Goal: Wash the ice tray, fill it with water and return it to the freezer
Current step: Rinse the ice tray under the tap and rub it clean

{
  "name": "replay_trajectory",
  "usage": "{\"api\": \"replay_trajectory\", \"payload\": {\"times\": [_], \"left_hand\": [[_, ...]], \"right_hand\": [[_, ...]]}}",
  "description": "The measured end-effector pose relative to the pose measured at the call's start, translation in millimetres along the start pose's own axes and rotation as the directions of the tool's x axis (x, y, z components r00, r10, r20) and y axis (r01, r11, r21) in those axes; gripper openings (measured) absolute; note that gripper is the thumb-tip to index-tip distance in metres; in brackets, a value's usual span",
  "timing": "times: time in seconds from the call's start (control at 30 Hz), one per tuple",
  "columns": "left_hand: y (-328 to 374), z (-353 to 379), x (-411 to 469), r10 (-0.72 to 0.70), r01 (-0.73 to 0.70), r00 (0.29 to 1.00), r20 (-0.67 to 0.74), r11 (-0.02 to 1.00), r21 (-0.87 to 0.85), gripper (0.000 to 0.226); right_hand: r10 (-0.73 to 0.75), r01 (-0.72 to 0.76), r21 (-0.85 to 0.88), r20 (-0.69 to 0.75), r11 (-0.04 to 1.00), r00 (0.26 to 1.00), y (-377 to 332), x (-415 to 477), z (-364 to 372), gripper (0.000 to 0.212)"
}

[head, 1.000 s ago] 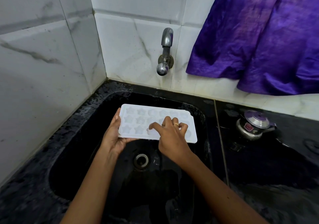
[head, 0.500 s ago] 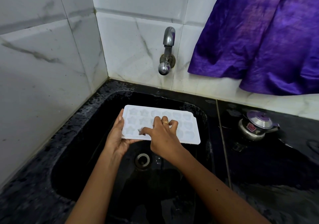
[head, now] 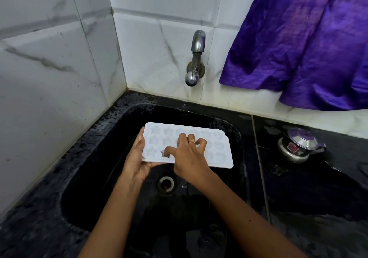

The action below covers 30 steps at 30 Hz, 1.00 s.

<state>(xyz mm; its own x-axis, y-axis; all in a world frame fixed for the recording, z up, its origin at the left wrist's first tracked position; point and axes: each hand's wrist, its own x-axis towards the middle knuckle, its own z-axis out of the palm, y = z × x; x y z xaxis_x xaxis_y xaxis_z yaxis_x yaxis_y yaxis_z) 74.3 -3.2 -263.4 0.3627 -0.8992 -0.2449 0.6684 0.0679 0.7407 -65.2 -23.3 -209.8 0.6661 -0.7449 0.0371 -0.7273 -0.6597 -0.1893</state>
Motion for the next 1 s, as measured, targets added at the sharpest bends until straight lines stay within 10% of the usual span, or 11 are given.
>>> {"api": "replay_trajectory", "payload": {"times": [1.0], "left_hand": [[-5.9, -1.6, -3.7, -0.021, 0.019, 0.998, -0.06, 0.999, -0.033, 0.036]], "right_hand": [[-0.08, 0.082, -0.055, 0.036, 0.995, 0.996, -26.7, 9.7, 9.7, 0.045]]}}
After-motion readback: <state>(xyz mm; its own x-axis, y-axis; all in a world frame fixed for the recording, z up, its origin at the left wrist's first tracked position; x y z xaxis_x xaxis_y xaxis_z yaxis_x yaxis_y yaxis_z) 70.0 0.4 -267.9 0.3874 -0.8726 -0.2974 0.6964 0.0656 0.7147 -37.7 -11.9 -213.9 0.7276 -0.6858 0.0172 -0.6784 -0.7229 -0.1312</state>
